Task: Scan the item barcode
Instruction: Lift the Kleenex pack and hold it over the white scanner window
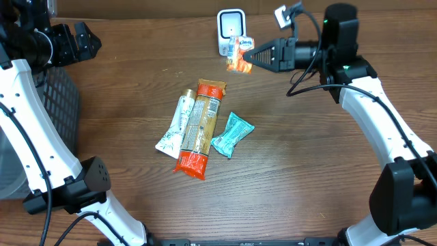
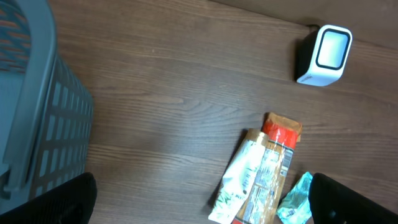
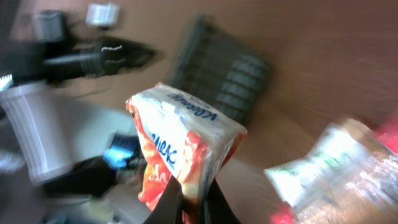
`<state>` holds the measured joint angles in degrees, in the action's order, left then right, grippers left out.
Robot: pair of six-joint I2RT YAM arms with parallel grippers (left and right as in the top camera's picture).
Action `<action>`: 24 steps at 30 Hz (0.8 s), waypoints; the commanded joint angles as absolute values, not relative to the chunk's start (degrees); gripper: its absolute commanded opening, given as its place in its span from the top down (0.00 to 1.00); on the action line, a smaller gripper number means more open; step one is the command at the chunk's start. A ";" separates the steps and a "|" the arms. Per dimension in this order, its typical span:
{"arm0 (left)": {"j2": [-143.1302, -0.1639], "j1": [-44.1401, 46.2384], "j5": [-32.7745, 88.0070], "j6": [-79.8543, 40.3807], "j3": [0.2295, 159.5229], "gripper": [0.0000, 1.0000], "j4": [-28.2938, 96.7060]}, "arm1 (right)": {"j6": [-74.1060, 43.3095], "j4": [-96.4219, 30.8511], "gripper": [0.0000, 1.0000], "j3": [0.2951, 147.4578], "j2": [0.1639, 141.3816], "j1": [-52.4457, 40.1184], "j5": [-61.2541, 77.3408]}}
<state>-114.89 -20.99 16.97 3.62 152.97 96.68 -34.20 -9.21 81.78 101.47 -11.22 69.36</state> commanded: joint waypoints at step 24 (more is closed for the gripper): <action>-115.02 -20.60 17.45 4.75 153.05 0.00 96.79 | 19.99 -28.16 0.96 118.21 123.46 -24.27 -19.57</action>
